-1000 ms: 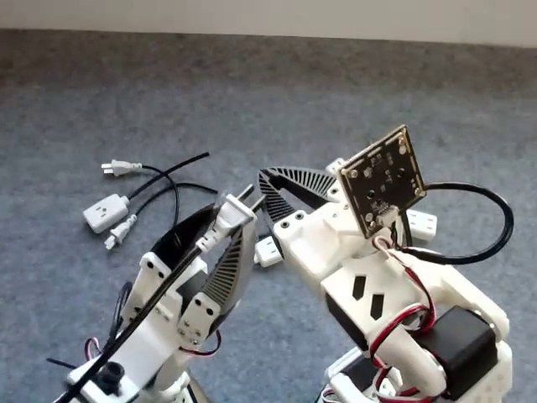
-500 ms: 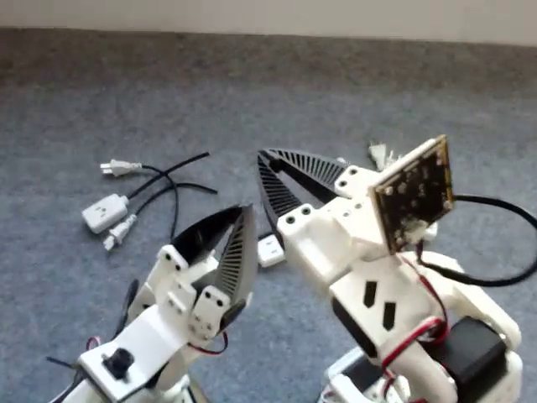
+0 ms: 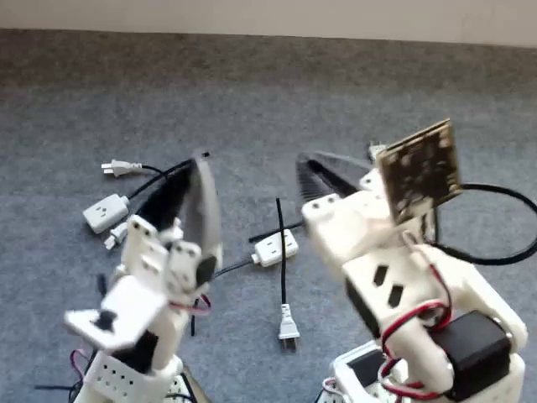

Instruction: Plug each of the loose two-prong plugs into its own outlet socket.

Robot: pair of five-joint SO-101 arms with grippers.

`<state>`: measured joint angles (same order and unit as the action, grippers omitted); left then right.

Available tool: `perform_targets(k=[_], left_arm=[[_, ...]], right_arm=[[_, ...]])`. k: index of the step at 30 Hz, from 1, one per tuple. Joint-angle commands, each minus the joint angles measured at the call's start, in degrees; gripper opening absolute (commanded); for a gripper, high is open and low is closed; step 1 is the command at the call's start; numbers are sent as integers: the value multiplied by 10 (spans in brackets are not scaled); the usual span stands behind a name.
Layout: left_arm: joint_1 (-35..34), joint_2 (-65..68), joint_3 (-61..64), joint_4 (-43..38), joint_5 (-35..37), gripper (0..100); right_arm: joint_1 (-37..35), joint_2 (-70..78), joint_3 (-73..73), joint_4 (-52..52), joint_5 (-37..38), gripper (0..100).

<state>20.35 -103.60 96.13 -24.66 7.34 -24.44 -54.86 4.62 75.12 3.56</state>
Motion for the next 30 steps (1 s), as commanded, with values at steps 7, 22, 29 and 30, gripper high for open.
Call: perform_targets(k=[7, 22, 29, 30], left_arm=[[-192, -5, -51, 399, 194, 6], [-173, 41, -239, 776, 196, 7], [-171, 308, -378, 828, 196, 7], [-167, 345, -409, 855, 196, 7]], right_arm=[[205, 5, -15, 112, -6, 12], [322, 0, 264, 141, -5, 12], [360, -1, 381, 81, 48, 12], [364, -1, 394, 75, 56, 12]])
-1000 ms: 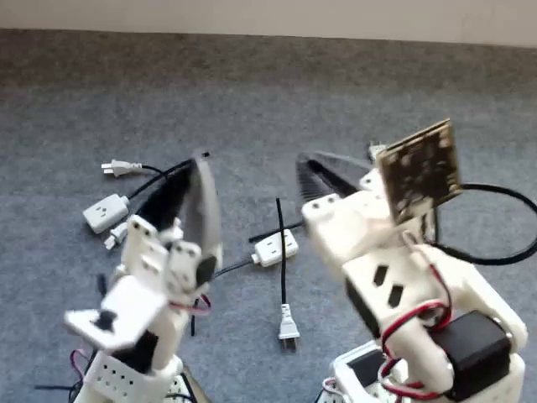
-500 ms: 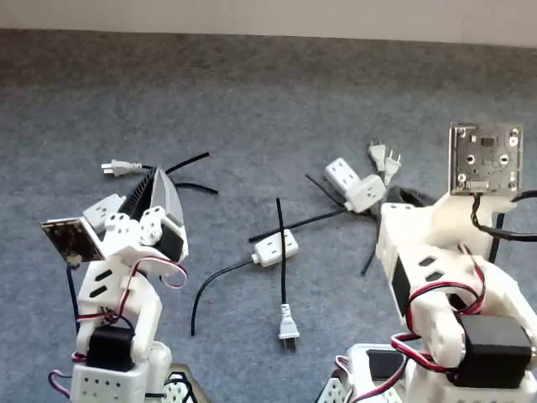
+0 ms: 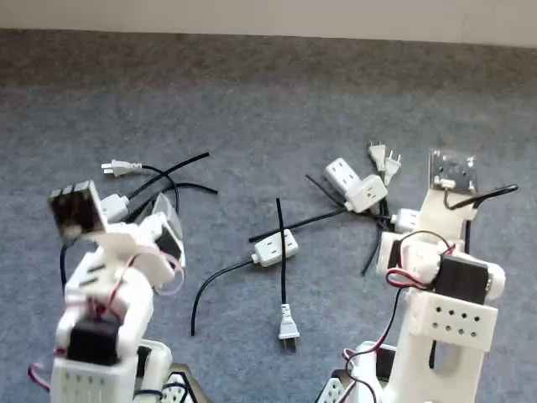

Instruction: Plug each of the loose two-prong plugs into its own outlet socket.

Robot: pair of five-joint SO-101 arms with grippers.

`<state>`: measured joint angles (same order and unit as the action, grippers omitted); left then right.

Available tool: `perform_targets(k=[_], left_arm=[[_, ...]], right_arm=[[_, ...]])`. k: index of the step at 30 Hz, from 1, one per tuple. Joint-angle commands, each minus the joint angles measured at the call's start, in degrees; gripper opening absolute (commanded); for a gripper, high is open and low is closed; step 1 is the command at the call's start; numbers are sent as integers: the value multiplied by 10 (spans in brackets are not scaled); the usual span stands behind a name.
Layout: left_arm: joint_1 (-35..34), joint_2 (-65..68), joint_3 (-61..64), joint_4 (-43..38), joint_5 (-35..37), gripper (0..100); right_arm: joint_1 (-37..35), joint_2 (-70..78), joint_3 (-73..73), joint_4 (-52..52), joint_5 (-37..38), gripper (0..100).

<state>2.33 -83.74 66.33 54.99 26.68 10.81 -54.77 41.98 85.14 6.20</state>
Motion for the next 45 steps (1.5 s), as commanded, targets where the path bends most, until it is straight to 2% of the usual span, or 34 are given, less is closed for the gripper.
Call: perform_targets(k=[1, 8, 13, 16, 21, 24, 30, 34, 37, 41, 45], left_arm=[[25, 184, -144, 90, 3, 7], [184, 321, -351, 324, 3, 7], [258, 360, -387, 371, 3, 20], [274, 398, -384, 384, 3, 143], [295, 488, -356, 425, 1, 466], [308, 534, -349, 426, -3, 552], [422, 604, -351, 424, -4, 555], [479, 651, -350, 368, 1, 555], [479, 697, -351, 325, 2, 555], [445, 760, -351, 281, 2, 555], [419, 798, -367, 268, 4, 555]], right_arm=[[19, -2, 35, -33, 33, 12], [36, -2, 149, -114, 32, 12], [37, -2, 219, -175, 34, 12], [38, -2, 250, -200, 34, 12], [107, -2, 296, -265, 32, 12], [153, -2, 331, -320, 32, 12], [191, -2, 383, -404, 31, 12], [193, -1, 386, -415, 31, 12], [193, 0, 387, -415, 31, 12], [193, 0, 387, -415, 31, 12], [193, 0, 387, -415, 31, 12]])
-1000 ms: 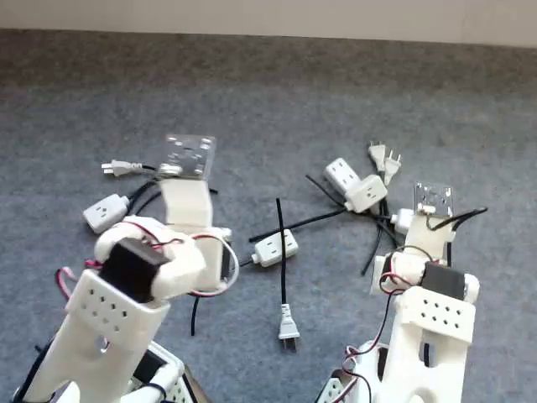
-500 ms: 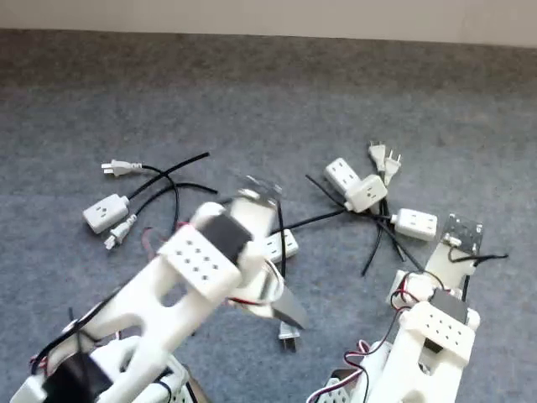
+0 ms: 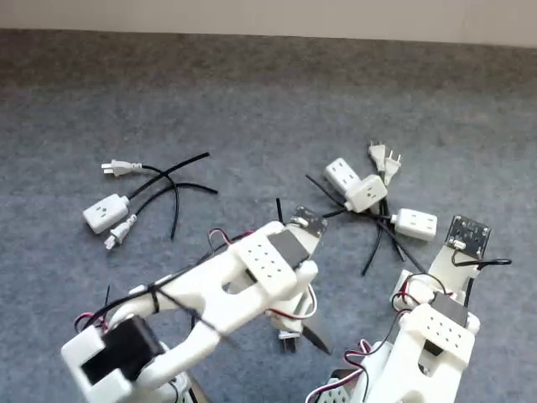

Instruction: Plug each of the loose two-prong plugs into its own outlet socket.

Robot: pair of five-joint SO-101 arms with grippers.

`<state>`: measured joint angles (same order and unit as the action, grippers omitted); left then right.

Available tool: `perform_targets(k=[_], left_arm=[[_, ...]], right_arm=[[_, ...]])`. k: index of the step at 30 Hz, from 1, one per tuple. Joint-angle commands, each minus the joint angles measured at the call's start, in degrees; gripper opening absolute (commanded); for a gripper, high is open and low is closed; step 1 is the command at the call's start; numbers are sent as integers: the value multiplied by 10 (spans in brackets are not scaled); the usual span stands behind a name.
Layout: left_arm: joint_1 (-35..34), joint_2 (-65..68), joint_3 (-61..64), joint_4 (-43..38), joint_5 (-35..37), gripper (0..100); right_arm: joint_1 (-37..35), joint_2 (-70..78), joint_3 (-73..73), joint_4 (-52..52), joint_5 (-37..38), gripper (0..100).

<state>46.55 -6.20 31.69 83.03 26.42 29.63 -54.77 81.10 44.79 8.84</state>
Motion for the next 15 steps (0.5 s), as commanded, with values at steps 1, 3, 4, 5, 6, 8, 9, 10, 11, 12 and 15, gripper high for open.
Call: perform_targets(k=[1, 3, 4, 5, 6, 8, 9, 10, 11, 12, 15], left_arm=[[-25, 31, -32, -12, 12, 551], [-28, 41, -51, -12, 60, 523], [-31, 44, -59, -13, 79, 502], [-34, 47, -70, -14, 94, 479], [-36, 50, -79, -17, 101, 457], [-42, 60, -92, -18, 105, 412], [-43, 68, -99, -18, 105, 389], [-43, 78, -106, -18, 105, 367], [-43, 88, -113, -18, 105, 344], [-43, 100, -121, -15, 105, 321], [-43, 128, -150, -12, 105, 258]], right_arm=[[3, 0, -4, -11, 4, 12], [2, 0, -4, -11, 4, 12], [2, 0, -4, -11, 4, 12], [2, 0, -4, -11, 4, 12], [2, 0, -4, -11, 4, 12], [3, 0, -4, -11, 4, 12], [3, 0, -4, -11, 4, 12], [2, 0, -4, -11, 4, 12], [2, 0, -4, -11, 4, 12], [1, 0, -4, -11, 4, 12], [1, 0, -4, -11, 4, 12]])
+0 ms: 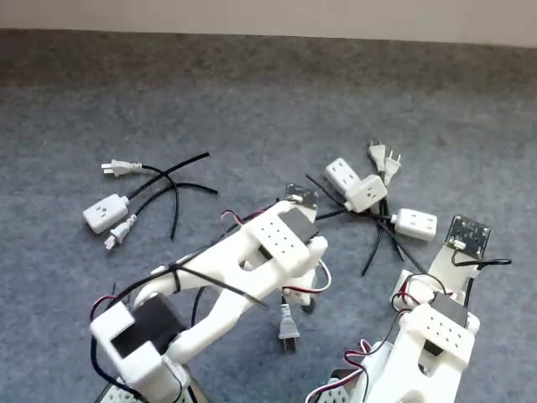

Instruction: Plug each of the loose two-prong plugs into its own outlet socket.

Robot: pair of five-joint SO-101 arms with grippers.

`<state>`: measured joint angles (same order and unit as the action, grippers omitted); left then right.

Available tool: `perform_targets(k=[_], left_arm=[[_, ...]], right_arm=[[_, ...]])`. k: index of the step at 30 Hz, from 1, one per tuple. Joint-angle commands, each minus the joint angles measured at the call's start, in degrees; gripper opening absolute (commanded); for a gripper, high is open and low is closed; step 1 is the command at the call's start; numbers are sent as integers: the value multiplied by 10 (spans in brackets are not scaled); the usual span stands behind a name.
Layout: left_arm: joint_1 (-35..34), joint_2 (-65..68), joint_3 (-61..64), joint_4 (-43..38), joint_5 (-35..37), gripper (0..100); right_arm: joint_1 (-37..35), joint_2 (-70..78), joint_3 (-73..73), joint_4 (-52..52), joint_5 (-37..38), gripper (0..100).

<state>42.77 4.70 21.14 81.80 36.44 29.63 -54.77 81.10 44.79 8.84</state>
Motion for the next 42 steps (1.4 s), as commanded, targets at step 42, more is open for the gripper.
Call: perform_targets(k=[42], left_arm=[[44, 84, -109, 36, 3, 200]], right_arm=[[0, 0, -4, -12, 4, 12]])
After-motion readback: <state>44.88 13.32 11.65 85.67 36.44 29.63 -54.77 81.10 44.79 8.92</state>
